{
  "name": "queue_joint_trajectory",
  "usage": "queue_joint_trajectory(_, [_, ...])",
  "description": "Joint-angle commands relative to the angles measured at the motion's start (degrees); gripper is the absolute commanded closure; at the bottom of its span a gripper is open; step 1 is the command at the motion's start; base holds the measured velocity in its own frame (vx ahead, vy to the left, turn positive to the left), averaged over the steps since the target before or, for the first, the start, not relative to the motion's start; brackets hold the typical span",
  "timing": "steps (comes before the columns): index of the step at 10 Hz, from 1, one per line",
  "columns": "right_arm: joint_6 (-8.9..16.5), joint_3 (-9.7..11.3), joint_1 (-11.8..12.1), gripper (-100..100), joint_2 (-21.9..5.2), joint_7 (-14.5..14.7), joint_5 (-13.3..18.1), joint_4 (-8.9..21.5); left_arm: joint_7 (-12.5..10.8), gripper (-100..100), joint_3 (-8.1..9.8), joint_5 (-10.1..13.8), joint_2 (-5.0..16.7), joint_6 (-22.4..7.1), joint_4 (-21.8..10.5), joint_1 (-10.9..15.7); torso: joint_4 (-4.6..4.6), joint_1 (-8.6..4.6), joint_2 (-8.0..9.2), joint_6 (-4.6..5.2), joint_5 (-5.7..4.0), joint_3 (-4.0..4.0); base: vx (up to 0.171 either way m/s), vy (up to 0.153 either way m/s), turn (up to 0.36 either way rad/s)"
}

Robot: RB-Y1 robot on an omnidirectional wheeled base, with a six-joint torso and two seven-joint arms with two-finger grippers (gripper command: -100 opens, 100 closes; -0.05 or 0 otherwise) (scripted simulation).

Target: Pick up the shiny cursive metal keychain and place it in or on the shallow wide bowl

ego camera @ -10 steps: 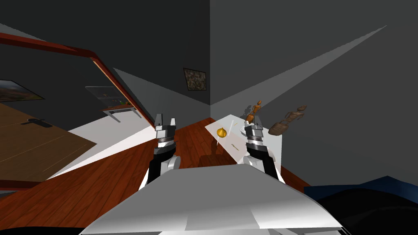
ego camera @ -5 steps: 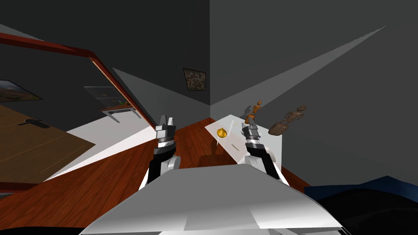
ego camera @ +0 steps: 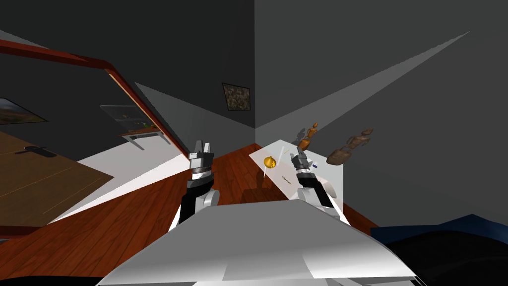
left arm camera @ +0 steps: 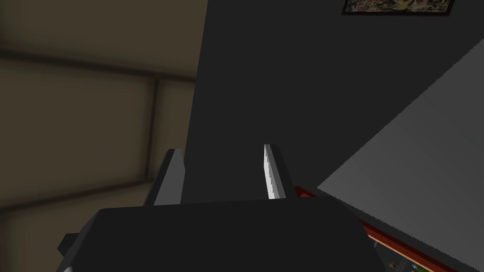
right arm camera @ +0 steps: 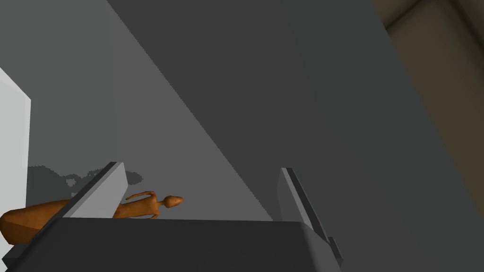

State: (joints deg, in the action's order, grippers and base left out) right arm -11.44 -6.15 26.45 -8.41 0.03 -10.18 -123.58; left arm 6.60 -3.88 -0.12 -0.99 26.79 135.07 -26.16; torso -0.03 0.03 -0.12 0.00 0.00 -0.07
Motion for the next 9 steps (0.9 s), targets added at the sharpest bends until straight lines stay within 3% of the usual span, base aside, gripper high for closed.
queue_joint_trajectory(1, [1.9, -0.31, -0.64, -100, -0.27, -0.91, -0.46, 0.79, 0.0, 0, 0.0, 0.0, 0.0, 0.0, 0.0, 0.0, 0.0, 0.0, 0.0, 0.0, 0.0, 0.0, 0.018, 0.006, -0.005])
queue_joint_trajectory(3, [5.26, -1.19, -2.31, -100, -0.99, -3.66, -2.0, 4.12, 0.0, 0, 0.0, 0.0, 0.0, 0.0, 0.0, 0.0, 0.01, -0.02, 0.05, 0.01, 0.0, 0.03, 0.018, 0.008, -0.013])
queue_joint_trajectory(4, [5.96, -1.19, -2.31, -100, -0.99, -3.66, -2.0, 4.31, 0.0, 0, 0.0, 0.0, 0.0, 0.0, 0.0, 0.0, 0.01, 0.0, 0.02, 0.0, 0.0, 0.02, 0.017, 0.011, -0.003])
queue_joint_trajectory(6, [9.6, -2.14, -4.15, -100, -1.55, -6.65, -3.66, 8.21, 0.0, 0, 0.0, 0.0, 0.0, 0.0, 0.0, 0.0, 0.01, -0.01, 0.03, 0.0, 0.0, 0.02, 0.023, 0.011, -0.012])
queue_joint_trajectory(9, [12.71, -2.64, -5.12, -100, -1.79, -8.22, -4.54, 10.29, 0.0, 0, 0.0, 0.0, 0.0, 0.0, 0.0, 0.0, 0.01, -0.01, 0.04, 0.0, 0.0, 0.02, 0.016, 0.008, -0.007])
